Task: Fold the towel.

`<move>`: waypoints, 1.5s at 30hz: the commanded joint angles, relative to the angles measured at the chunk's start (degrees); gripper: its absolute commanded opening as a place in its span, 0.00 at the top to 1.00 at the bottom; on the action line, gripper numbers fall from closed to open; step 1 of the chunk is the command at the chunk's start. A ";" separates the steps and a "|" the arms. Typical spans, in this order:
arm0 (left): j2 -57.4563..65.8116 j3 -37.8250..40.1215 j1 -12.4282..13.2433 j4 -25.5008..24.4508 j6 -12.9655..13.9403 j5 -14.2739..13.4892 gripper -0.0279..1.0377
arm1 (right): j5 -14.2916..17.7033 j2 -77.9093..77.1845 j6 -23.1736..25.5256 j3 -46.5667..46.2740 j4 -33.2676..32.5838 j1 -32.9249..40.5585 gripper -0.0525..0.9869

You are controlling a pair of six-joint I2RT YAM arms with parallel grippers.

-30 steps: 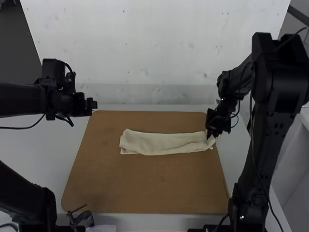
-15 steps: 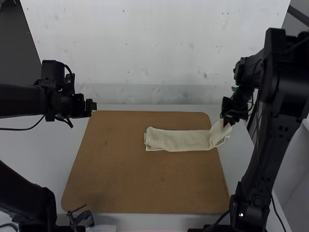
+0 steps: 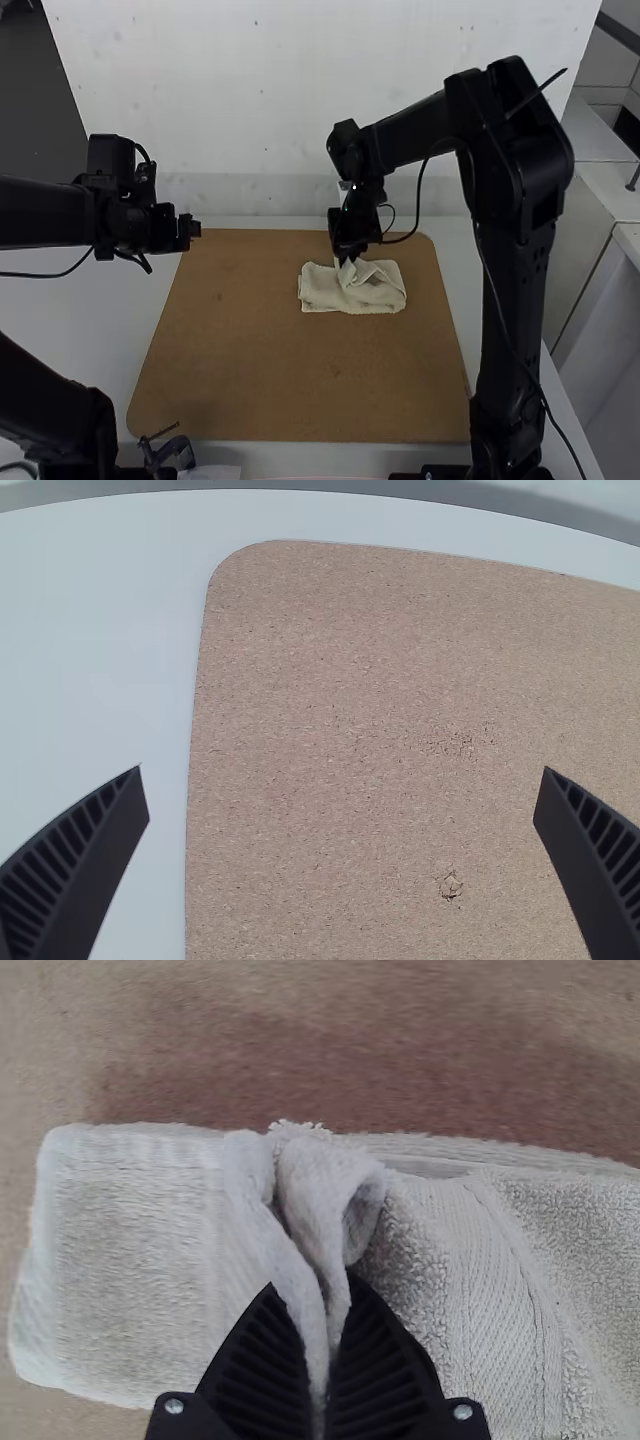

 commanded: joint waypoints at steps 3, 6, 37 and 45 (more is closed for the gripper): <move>-1.30 0.19 0.42 0.80 0.45 0.64 0.04 | 2.37 2.68 4.59 5.77 -1.52 4.86 0.94; -1.21 0.19 0.50 0.80 0.45 0.64 0.04 | 2.37 4.00 5.03 7.88 -2.67 6.09 0.94; -1.03 -0.60 1.65 2.29 0.54 2.67 0.04 | 4.04 -0.22 4.24 0.32 1.55 4.78 0.93; -0.94 -0.60 1.82 2.56 0.54 3.11 0.04 | 3.95 3.03 4.33 2.52 1.55 7.94 0.94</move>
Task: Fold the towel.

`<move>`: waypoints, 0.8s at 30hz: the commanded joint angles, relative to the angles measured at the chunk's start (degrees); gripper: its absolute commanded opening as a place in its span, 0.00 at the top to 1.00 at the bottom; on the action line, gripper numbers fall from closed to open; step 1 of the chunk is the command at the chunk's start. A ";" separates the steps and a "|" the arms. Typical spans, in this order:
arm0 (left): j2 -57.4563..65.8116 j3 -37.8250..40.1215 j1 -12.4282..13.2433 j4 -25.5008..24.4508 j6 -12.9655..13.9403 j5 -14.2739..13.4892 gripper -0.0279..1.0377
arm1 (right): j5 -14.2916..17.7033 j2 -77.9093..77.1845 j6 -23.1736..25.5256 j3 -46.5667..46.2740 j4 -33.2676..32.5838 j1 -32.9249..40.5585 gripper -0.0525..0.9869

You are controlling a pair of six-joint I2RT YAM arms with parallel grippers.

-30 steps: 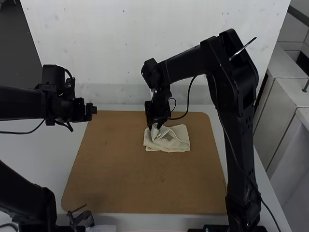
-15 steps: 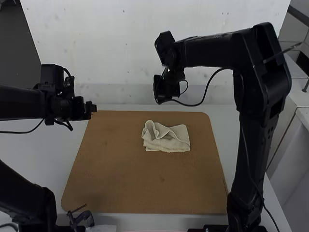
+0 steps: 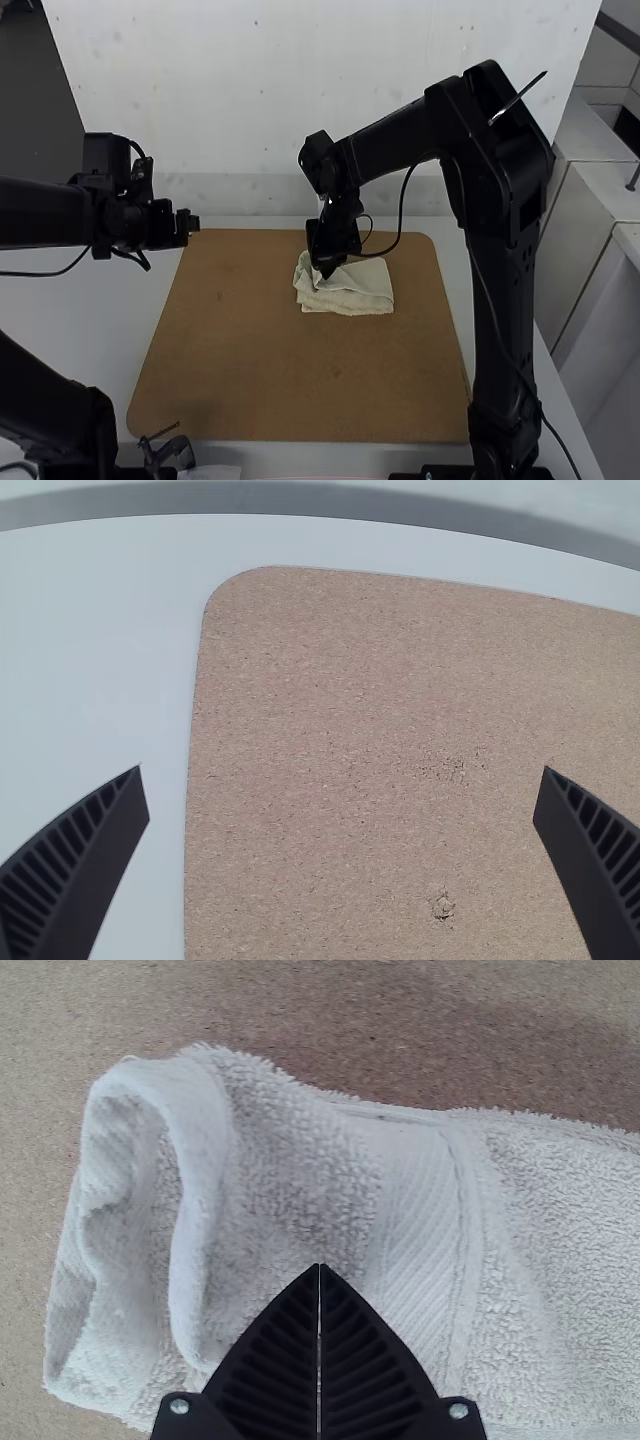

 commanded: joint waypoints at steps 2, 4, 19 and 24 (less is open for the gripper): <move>-0.94 -0.49 0.66 0.79 0.54 1.14 0.04 | 0.84 2.53 -0.29 2.98 0.37 2.15 0.94; -0.86 -0.49 0.75 1.14 0.63 1.31 0.04 | 0.84 3.32 -0.20 3.86 0.46 3.03 0.93; -2.09 -0.75 1.19 1.23 0.98 2.10 0.04 | 1.37 -0.63 -0.20 5.88 -0.16 2.68 0.28; -3.41 -0.57 1.19 0.96 0.98 2.19 0.04 | 1.28 -9.33 -1.08 3.16 -0.33 -2.33 0.01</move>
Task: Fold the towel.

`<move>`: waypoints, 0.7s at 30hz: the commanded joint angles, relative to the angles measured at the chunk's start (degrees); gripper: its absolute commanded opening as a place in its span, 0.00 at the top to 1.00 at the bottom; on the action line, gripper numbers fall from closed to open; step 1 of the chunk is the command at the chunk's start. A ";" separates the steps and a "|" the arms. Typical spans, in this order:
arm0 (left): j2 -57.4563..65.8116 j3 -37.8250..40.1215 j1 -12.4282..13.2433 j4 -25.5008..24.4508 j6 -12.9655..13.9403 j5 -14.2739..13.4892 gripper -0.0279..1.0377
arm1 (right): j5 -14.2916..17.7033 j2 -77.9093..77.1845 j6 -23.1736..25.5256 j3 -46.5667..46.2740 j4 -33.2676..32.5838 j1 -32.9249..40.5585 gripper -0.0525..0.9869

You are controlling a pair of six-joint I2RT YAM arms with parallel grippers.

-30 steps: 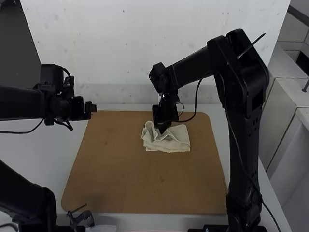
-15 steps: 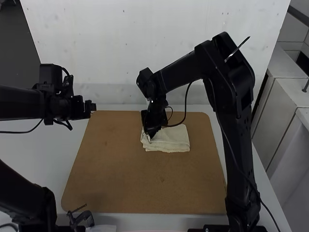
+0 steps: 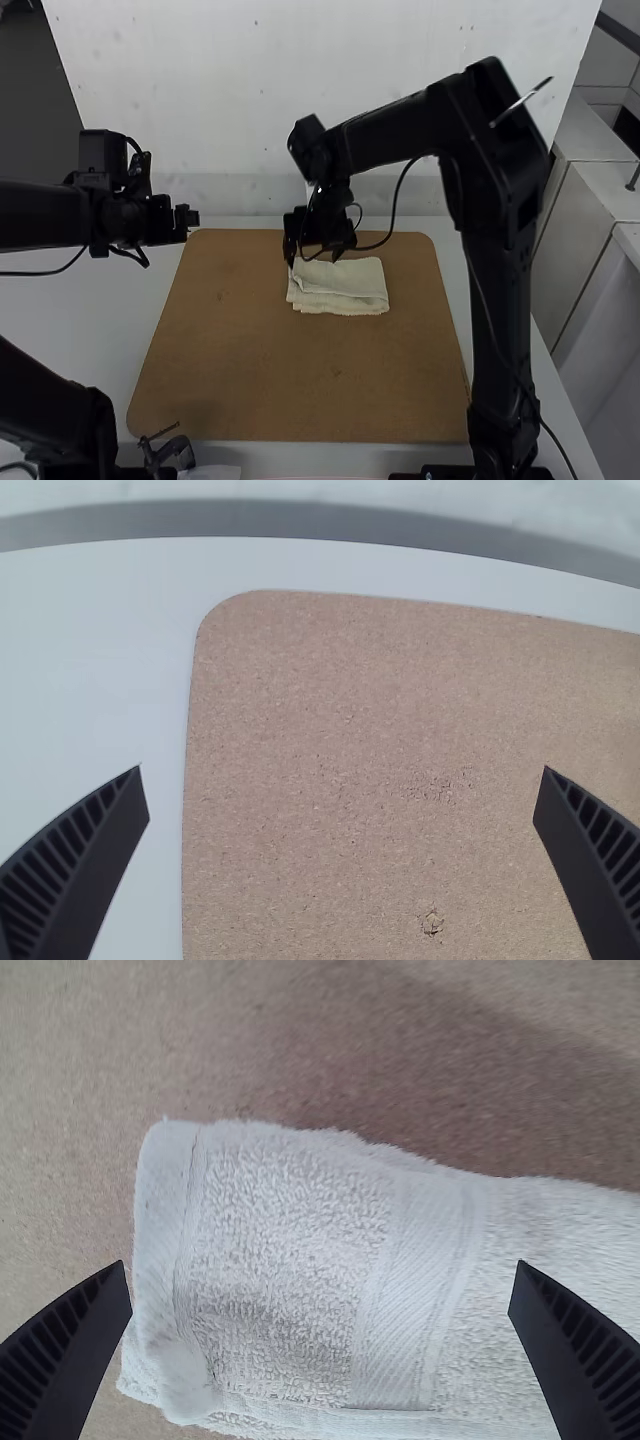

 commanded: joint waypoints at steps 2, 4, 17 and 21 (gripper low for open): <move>-2.82 -0.57 0.78 0.09 0.74 0.95 0.04 | 0.39 -12.11 -1.21 -2.12 -0.11 -6.59 0.01; -3.35 -0.66 0.78 -0.09 0.74 1.03 0.04 | 0.03 -15.62 -1.74 -4.05 0.41 -9.31 0.01; -9.59 -1.54 0.43 -3.08 0.74 1.65 0.04 | -0.14 -39.35 -9.56 -33.06 23.70 -30.93 0.02; -11.87 -2.60 0.43 -3.08 0.74 1.65 0.04 | 0.12 -49.99 -11.23 -41.49 30.65 -36.38 0.02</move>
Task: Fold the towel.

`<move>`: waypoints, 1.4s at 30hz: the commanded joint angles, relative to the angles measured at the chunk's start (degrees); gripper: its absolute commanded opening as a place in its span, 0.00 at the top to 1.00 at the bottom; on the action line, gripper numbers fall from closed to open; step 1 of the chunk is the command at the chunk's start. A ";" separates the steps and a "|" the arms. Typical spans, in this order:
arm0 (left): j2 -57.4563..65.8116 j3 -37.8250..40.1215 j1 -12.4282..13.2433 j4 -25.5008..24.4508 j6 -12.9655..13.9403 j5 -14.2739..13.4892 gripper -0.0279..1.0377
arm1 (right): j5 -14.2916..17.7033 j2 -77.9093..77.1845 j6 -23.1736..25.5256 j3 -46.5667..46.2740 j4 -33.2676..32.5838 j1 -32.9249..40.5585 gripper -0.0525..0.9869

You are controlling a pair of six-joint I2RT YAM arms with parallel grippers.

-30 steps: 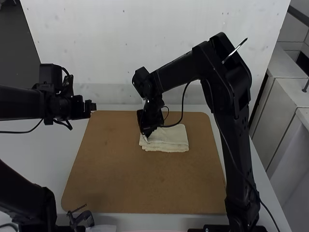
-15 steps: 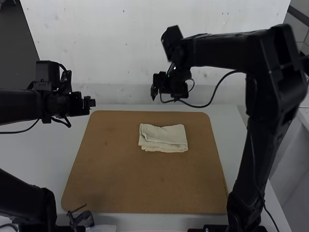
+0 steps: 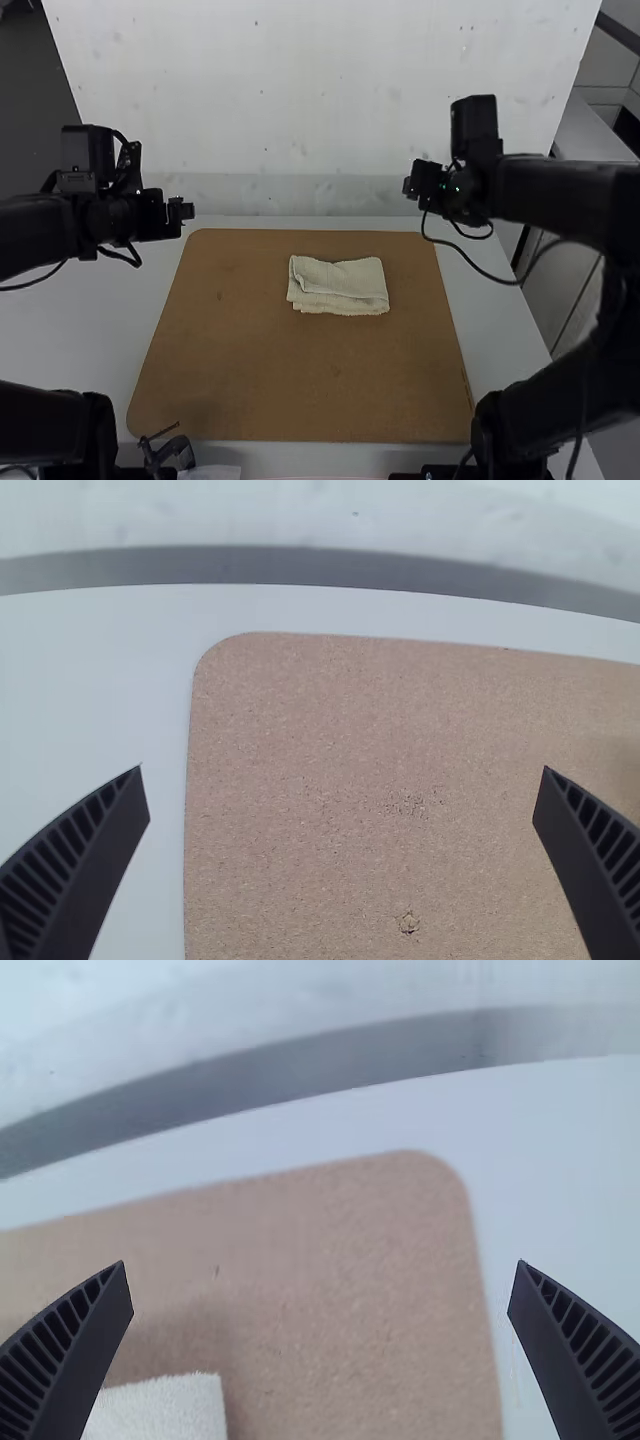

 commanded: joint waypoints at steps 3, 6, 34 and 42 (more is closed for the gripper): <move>-4.69 -1.73 0.05 0.18 0.56 0.62 0.04 | -0.03 -15.32 -3.15 -7.75 4.65 -4.89 0.02; -6.89 -2.69 -0.03 0.18 0.56 0.80 0.04 | 0.41 -22.79 -3.06 -11.26 5.35 -5.33 0.02; -54.00 -19.30 3.04 0.53 0.04 8.01 0.05 | -3.81 -67.18 -7.80 -30.51 9.84 -6.12 0.02; -54.88 -24.23 5.85 1.68 6.28 9.68 0.05 | -3.99 -67.18 -7.72 -30.78 10.19 -6.12 0.02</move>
